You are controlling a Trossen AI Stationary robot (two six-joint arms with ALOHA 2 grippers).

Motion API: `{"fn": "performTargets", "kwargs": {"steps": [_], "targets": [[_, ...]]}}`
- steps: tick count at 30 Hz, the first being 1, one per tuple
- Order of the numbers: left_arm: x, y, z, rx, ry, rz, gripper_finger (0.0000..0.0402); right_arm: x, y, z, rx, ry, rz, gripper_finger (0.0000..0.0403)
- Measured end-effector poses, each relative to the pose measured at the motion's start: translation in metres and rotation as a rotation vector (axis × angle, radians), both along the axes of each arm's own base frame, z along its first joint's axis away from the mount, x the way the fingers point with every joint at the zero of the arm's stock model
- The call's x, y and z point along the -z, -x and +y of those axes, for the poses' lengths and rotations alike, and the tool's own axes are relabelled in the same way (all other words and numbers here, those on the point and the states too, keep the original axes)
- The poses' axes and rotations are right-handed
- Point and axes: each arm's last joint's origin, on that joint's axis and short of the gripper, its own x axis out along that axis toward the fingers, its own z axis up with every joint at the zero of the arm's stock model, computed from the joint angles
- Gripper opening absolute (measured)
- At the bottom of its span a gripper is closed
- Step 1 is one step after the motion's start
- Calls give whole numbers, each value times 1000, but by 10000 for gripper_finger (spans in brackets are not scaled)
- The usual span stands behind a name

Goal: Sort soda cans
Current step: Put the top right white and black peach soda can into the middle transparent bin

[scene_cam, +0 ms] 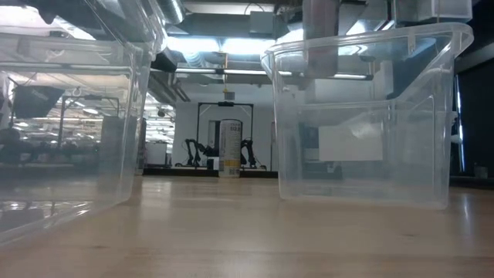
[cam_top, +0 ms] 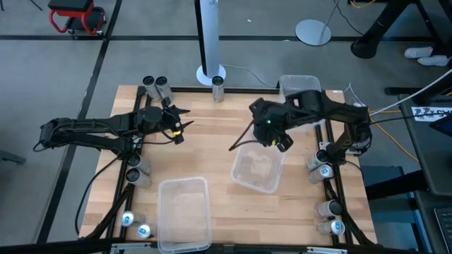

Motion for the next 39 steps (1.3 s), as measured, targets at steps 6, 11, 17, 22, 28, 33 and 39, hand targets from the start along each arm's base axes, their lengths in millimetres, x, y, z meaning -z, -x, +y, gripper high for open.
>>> {"fn": "performTargets", "kwargs": {"steps": [6,11,17,22,28,33,39], "targets": [[0,0,0,-1,3,0,198,11,-3,12,-1,2,26,262],[1,1,0,-1,5,13,198,38,-7,17,-4,-2,79,262],[1,0,0,-1,5,11,198,64,-3,13,-26,-11,66,262],[1,0,0,-1,4,5,198,88,1,2,-27,-43,47,262],[0,0,0,-1,2,-3,198,126,-8,-22,-49,-112,16,262],[0,0,0,-1,3,-4,198,149,-8,-40,4,-148,16,262],[0,0,0,-3,6,-4,198,164,-10,-46,86,-194,-21,262]]}}
